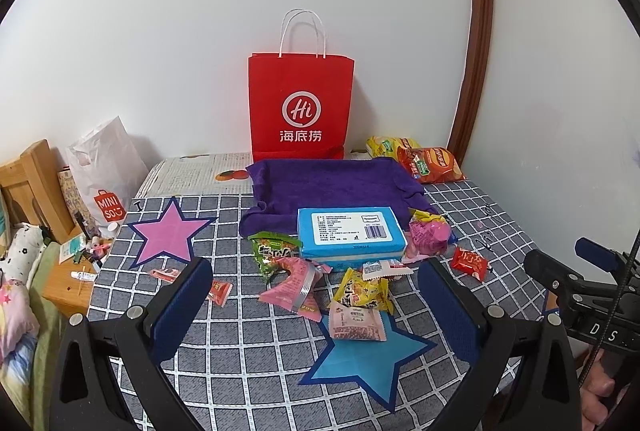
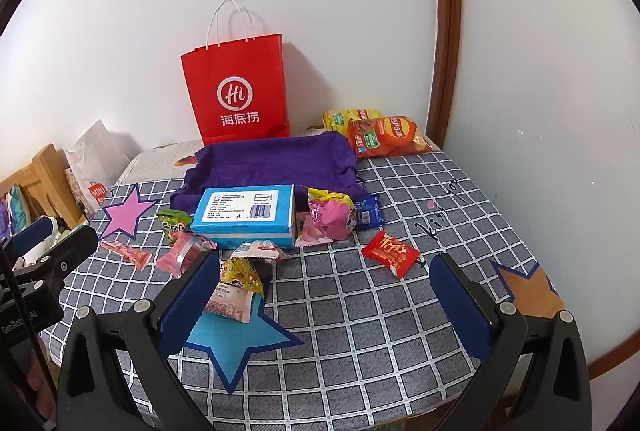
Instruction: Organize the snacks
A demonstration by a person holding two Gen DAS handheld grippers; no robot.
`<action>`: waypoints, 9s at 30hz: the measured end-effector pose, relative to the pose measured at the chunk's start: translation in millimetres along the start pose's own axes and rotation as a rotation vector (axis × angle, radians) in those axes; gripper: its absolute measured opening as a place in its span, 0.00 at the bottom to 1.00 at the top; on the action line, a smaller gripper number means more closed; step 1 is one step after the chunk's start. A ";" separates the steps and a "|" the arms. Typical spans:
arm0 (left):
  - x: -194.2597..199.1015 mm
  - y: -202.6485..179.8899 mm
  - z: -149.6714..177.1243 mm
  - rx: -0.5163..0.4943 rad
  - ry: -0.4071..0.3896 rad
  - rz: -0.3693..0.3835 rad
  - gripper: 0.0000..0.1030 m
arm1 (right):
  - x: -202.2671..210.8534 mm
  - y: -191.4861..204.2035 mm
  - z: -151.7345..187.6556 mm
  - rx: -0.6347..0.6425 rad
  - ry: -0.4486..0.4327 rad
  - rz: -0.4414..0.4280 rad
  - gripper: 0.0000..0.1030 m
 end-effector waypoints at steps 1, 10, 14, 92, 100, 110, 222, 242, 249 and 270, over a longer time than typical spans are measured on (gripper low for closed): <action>0.9 0.3 0.0 0.001 -0.003 0.000 1.00 | -0.1 0.4 -0.2 0.000 0.001 -0.001 1.00; 2.4 -1.4 -0.2 0.001 -0.005 0.005 1.00 | -1.3 3.4 1.5 0.003 0.008 -0.004 1.00; 3.2 -1.5 -2.3 0.001 -0.012 0.006 1.00 | -1.2 5.5 1.3 0.006 0.010 -0.007 1.00; -189.7 85.7 23.3 0.121 0.283 -0.076 0.96 | -256.7 -109.7 29.1 0.085 0.250 0.053 0.64; -184.4 119.0 40.3 0.163 0.316 -0.123 0.95 | -240.6 -90.5 41.4 0.103 0.215 0.075 0.42; -184.6 150.9 69.5 0.220 0.360 -0.186 0.95 | -236.9 -90.7 45.9 0.051 0.216 0.092 0.43; -411.1 76.0 -75.5 0.013 0.405 0.065 0.18 | -432.0 17.9 -129.4 0.187 0.423 -0.137 0.40; -408.7 60.6 -83.8 0.005 0.423 0.095 0.45 | -421.3 23.2 -140.5 0.224 0.360 -0.147 0.74; -378.3 55.9 -102.3 -0.002 0.376 0.108 0.45 | -366.7 -1.1 -168.5 0.108 0.247 -0.111 0.74; -272.3 75.1 -73.8 0.021 0.337 0.038 0.58 | -301.8 -96.5 -45.0 -0.048 0.409 -0.087 0.45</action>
Point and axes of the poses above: each gripper's, at about its wrist camera, not at the fingertips, and x roughly against the way its jaws point, y to its left, z to its underside, the point moved 7 cm from there along -x, roughly the way its jaws point, and after that the axes turned 6 degrees about -x, right-handed, at the moved point
